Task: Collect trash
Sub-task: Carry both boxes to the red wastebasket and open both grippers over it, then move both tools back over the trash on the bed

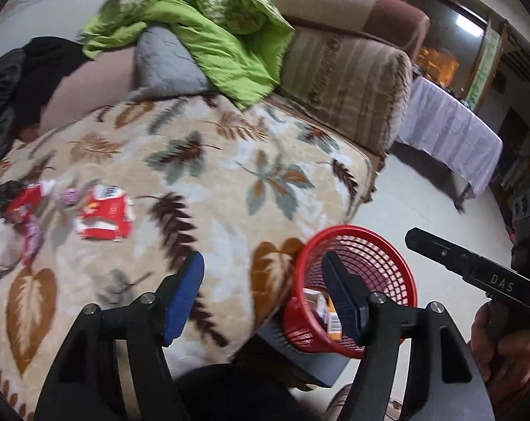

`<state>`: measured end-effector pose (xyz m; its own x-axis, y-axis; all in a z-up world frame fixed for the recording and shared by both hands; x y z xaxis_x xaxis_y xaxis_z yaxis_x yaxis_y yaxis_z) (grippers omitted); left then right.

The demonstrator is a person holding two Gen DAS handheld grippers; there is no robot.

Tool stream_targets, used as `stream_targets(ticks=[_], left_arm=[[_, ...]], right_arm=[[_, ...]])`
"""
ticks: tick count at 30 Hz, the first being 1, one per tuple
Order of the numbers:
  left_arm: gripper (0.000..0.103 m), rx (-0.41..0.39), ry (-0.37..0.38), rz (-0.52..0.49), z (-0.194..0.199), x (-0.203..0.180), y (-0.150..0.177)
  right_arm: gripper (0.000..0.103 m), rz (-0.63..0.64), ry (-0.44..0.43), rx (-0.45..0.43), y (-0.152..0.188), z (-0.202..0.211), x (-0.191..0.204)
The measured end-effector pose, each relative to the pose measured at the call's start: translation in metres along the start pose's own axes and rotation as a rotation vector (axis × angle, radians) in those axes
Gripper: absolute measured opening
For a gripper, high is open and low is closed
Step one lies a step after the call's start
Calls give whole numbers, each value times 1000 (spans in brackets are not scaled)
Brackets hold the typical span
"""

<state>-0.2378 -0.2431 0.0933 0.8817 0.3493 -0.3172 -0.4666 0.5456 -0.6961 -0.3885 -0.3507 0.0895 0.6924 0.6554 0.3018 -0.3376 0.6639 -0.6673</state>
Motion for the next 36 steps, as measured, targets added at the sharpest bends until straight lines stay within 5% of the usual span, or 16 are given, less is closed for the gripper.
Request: stream_targets(ticks=[11,24,36], left_arm=[[69,-115,-119,108,73,72,7],[69,-226,-382,226,155,172,45],[69,-221,-585,394,189,268,105]], right_arm=[[47,191,-118,12,1,-16,109],[52,367,-205,58,29,-56,220],[53,410,-203,127,50,-95,247]])
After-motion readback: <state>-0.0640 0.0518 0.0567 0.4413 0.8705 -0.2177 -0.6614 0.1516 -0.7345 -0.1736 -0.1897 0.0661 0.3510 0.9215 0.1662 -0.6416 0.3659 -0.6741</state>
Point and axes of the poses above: each gripper's, at about its wrist camera, not at the fingertips, and z roughly against the way its jaws point, x to its left, y to its underside, the point moved 5 cm from there along -z, roughly the way its jaws point, and after that the axes turned 10 degrees about y, right-handed, at the moved point
